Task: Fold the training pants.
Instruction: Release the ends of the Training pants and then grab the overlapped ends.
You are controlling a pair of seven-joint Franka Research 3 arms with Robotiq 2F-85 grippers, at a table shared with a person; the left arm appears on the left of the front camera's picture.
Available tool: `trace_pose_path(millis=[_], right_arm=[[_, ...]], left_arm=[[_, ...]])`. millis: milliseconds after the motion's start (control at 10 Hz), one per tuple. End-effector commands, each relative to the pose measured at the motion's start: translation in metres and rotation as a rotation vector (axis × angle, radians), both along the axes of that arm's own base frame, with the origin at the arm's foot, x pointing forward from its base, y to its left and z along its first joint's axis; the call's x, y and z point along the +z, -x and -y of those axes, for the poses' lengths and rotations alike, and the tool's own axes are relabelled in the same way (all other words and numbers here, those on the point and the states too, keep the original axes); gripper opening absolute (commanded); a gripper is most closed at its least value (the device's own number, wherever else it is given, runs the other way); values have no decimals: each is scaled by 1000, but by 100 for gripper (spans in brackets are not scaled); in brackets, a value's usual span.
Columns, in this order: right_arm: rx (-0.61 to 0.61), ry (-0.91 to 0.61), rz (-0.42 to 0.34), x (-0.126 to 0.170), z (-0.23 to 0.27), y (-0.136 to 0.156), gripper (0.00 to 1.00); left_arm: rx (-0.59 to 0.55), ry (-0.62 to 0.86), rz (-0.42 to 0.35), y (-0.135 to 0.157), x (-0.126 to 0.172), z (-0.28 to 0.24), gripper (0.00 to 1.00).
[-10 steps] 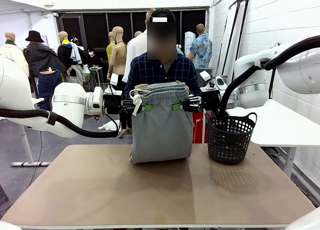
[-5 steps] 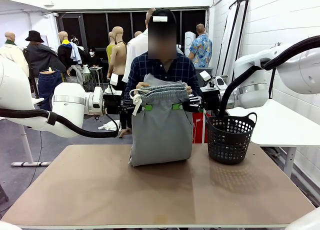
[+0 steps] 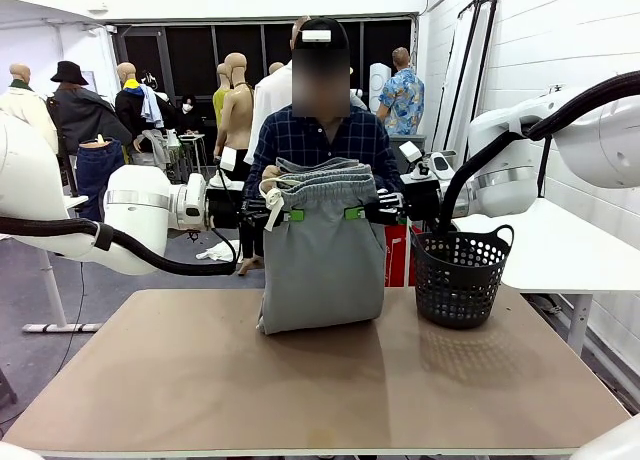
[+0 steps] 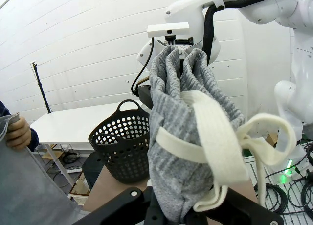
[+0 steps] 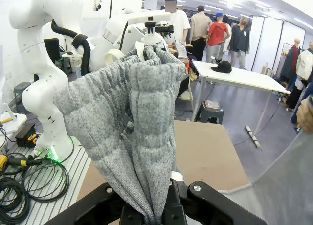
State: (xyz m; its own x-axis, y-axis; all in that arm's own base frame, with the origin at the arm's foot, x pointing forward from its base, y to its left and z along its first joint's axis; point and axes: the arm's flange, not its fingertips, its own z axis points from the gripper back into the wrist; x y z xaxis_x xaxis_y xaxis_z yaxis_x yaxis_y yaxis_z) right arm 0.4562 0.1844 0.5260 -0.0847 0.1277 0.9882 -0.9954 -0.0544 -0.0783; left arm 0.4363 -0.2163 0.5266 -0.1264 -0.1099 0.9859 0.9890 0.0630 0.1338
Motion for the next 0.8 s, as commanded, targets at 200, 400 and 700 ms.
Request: trace_pose_path(millis=[200,400,700], right_arm=[[6,-3,1,2,-1,1,0],[6,-3,1,2,-1,1,0],[6,-3,1,2,-1,1,0]], left_arm=[[12,26,19,4,0,-2,0],[12,26,19,4,0,-2,0],[12,26,19,4,0,-2,0]])
